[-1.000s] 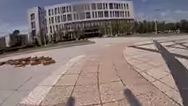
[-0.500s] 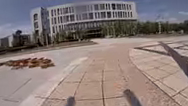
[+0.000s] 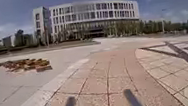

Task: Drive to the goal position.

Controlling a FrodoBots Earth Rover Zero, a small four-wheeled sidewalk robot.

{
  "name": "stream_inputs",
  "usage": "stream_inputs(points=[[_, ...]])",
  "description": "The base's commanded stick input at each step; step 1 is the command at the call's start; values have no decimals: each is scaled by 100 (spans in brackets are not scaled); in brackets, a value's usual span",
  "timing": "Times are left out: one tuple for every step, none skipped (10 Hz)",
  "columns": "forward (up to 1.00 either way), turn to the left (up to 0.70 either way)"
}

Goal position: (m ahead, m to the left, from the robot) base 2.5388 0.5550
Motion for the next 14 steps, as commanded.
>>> stream_inputs(points=[[70,-28],[70,-35],[70,-35],[70,-35],[70,-35],[70,-35],[70,0],[70,0],[70,0],[70,0],[70,0],[70,0],[70,0],[70,0]])
